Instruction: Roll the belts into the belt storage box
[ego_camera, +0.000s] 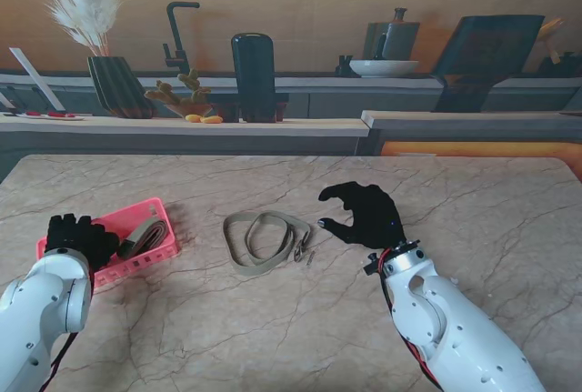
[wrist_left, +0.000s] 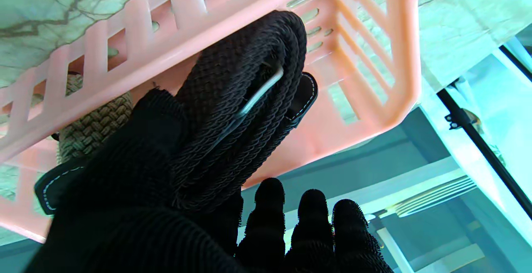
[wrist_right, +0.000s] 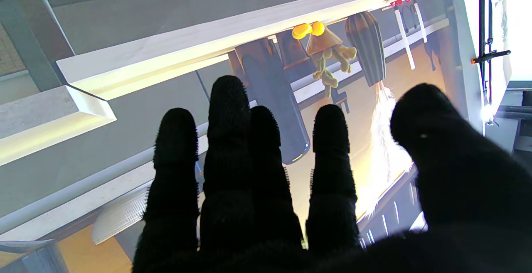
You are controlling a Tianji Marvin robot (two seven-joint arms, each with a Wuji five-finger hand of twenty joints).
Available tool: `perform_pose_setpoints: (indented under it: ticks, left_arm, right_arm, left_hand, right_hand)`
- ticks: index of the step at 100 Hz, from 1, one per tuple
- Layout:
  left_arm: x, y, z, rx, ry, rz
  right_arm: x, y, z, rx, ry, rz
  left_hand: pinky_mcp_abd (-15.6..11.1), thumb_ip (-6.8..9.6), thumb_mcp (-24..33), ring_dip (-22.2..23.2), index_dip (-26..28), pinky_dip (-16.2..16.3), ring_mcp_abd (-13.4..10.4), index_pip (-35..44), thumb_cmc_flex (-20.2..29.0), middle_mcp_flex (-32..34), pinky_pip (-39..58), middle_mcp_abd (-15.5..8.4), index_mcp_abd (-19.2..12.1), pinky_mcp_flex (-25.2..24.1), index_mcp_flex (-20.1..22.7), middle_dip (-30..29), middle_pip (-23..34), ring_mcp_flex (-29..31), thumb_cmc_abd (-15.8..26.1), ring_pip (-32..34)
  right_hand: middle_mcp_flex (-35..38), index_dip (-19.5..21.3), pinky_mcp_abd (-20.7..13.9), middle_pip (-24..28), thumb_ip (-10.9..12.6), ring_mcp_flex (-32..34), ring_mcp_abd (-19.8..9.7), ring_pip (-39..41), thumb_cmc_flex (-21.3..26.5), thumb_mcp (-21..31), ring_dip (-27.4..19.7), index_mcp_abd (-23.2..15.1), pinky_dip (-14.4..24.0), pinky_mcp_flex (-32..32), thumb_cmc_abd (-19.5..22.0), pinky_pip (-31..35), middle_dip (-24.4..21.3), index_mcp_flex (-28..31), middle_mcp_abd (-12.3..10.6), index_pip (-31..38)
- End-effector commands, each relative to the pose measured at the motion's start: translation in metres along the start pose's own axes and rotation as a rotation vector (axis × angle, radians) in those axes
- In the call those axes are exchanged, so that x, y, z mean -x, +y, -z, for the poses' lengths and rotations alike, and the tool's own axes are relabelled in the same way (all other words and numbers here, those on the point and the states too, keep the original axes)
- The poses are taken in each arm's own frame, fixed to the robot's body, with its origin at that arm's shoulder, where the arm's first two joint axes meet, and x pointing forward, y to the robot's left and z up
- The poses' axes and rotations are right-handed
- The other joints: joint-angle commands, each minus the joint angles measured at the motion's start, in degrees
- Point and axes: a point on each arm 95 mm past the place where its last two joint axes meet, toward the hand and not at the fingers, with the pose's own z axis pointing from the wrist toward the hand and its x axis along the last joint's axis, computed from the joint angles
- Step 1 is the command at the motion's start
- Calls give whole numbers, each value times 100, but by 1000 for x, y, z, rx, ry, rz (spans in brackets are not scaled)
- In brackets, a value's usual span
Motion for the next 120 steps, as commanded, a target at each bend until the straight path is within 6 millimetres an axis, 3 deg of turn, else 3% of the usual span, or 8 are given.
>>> perform_pose_setpoints:
  ticks: [1, 30, 42, 48, 57, 75, 99, 120]
  left_arm:
    - [-4, -1, 6, -8, 14, 21]
    - [-10, -6, 4, -33, 11, -13]
    - [-13, -4, 1, -3, -7, -35]
    - [-13, -2, -1, 7, -14, -62]
    - [-14, -1, -2, 30, -21, -101]
    - [-15, -3, -4, 39, -18, -151]
    - [-22, -6, 0, 167, -75, -160]
    - [-27, -5, 3, 178, -91, -126]
  right_arm:
    - [-3, -2, 1, -2, 1, -8]
    - [-3, -3, 1, 0, -2, -17]
    - [-2, -3, 2, -2, -2, -18]
    - [-2, -3, 2, -3, -3, -19]
    - [-1, -3, 2, -5, -4, -20]
    - [-1, -4, 1, -10, -5, -22]
    - [0, -4, 1, -7, -10, -21]
    - [0, -4, 1, -2, -13, -23]
  left_hand:
    - [69, 358, 801, -91, -77, 121, 110, 10, 215, -140, -119, 139, -121, -54, -69, 58, 161, -145, 59, -108]
    - [99, 374, 1660, -62, -143, 132, 146, 197, 507, -179, 223, 155, -177, -30, -239, 70, 329, -92, 139, 46]
    - [105, 266, 795, -107, 262, 23, 175, 832, 326, -239, 179, 236, -233, -45, 358, 36, 307, -166, 282, -1]
    - [180, 55, 22, -77, 818, 86, 279, 1287, 657, 14, 297, 389, -204, -58, 1047, 3, 304, -146, 51, 53]
    - [179, 105, -948, -118, 928, 23, 246, 2158, 1203, 377, 372, 348, -187, -58, 1395, 57, 342, -136, 279, 99]
    - [220, 98, -615, -125, 791, -30, 204, 2808, 1252, 724, 534, 269, 73, -46, 1621, 157, 449, -65, 84, 216]
    - [255, 227, -437, -304, 89, -114, 230, 308, -367, -10, 106, 342, 380, -120, 663, -1, 78, -256, 246, -290]
    - [393, 251, -1355, -188, -10, 409, 275, -276, -405, -124, -221, 398, 392, -118, 607, -6, -47, -297, 348, -458]
  right_hand:
    - [49, -53, 45, -45, 224, -98, 16, 89, 184, -108, 12, -17, 147, -99, 353, -132, 48, -16, 32, -33]
    - [56, -135, 47, -53, 187, -116, 29, 98, 202, -245, 19, -33, 153, -122, 513, -143, 44, -30, 33, -10]
    - [53, -179, 41, -59, 186, -109, 22, 104, 225, -323, 23, -43, 158, -124, 562, -145, 43, -36, 30, 10]
    - [54, -195, 40, -60, 188, -111, 34, 106, 236, -348, 24, -42, 160, -124, 572, -145, 43, -42, 34, 20]
    - [60, -216, 41, -59, 190, -108, 35, 107, 246, -380, 25, -42, 163, -131, 598, -148, 43, -41, 35, 37]
    - [66, -260, 44, -63, 199, -112, 37, 106, 268, -437, 26, -53, 171, -135, 620, -148, 43, -50, 37, 63]
    - [59, -296, 44, -70, 202, -121, 43, 109, 277, -478, 30, -49, 177, -144, 667, -154, 42, -54, 37, 92]
    - [68, -334, 40, -64, 192, -113, 33, 116, 336, -524, 33, -79, 183, -139, 709, -152, 44, -81, 40, 132]
